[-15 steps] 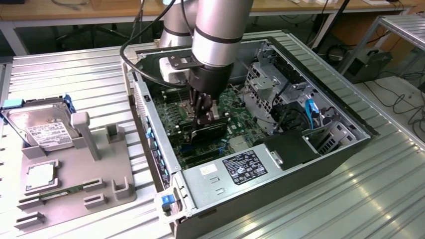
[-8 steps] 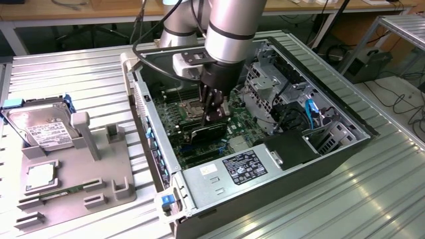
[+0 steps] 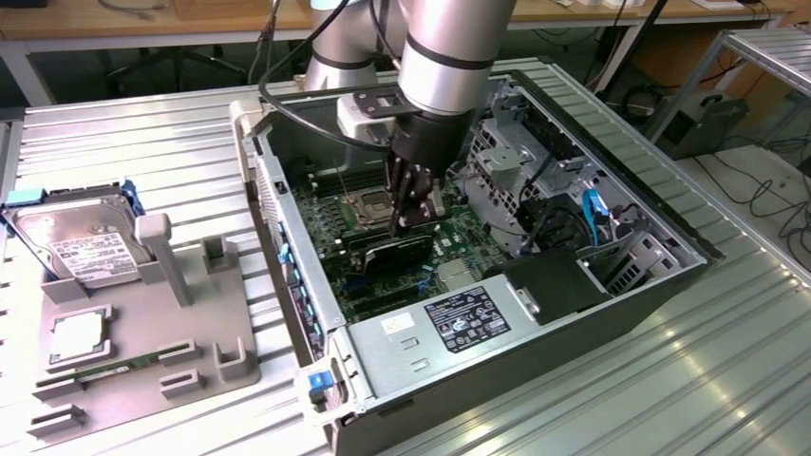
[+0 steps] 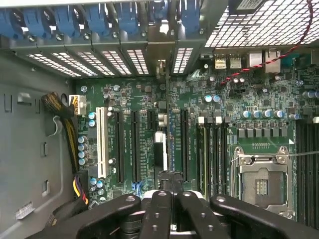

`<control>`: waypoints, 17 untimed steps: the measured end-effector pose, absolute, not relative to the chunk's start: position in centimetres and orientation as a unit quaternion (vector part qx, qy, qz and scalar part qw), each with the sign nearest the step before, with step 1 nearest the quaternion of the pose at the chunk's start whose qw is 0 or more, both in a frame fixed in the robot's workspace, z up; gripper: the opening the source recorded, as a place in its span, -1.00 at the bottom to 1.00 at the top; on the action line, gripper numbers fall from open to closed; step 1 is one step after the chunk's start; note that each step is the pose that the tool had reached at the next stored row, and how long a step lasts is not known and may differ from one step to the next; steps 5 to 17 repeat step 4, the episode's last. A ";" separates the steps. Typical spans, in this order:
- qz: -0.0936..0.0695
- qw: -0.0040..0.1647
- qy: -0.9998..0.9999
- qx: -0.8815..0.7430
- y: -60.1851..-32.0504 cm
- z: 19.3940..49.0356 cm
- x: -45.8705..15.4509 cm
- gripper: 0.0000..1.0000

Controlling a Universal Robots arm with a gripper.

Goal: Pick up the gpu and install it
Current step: 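Press down on the gpu until it lock into place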

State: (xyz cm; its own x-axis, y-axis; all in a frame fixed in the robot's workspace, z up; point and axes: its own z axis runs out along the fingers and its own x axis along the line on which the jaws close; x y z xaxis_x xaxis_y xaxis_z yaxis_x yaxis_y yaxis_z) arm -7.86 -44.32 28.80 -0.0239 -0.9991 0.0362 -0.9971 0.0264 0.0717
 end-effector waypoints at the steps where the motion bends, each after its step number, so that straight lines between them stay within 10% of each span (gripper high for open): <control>1: -0.013 0.038 -0.715 0.698 -44.3 28.8 -7.9 -0.79; 17: -0.013 0.038 -0.715 0.698 -44.3 28.8 -7.9 -0.79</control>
